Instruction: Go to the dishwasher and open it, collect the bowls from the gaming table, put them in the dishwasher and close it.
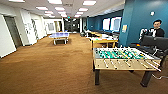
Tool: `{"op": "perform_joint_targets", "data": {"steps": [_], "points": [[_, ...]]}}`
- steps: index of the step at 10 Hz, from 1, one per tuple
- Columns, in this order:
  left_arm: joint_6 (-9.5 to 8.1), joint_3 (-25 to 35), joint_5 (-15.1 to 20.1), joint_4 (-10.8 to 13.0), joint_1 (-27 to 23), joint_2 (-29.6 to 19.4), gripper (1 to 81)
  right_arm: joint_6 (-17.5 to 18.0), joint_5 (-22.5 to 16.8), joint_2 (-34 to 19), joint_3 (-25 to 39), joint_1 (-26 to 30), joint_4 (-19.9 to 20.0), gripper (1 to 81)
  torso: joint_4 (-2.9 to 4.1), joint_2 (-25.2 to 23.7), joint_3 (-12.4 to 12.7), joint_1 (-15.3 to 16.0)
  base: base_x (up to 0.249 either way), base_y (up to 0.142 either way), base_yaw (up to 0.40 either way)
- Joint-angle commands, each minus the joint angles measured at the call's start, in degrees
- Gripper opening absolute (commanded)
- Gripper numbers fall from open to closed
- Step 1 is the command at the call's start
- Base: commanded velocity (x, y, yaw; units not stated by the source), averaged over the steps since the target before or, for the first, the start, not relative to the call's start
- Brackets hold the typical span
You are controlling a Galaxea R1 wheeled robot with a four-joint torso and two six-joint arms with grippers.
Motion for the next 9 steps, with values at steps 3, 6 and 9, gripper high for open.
{"op": "perform_joint_targets", "data": {"steps": [3, 6, 9], "points": [[0.11, -0.24, 3.27, -0.34, -3.06, -0.07, 81.1, -0.11, -3.09, 0.12, 0.27, 2.51, -0.4, 81.1, 0.0, 0.0, 0.0, 0.0, 0.054, 0.0, 0.0], [0.02, -0.24, 3.36, -0.43, -3.06, -0.24, 81.1, -0.11, -3.01, 0.29, 0.27, 2.5, -0.4, 81.1, 0.0, -0.02, 0.0, -0.07, 0.119, 0.0, 0.0], [0.11, -0.24, 3.36, -0.43, -3.14, -0.24, 81.1, -0.11, -3.01, 0.29, 0.27, 2.5, -0.4, 81.1, 0.0, -0.05, 0.0, -0.09, 0.142, 0.0, 0.0]]}}
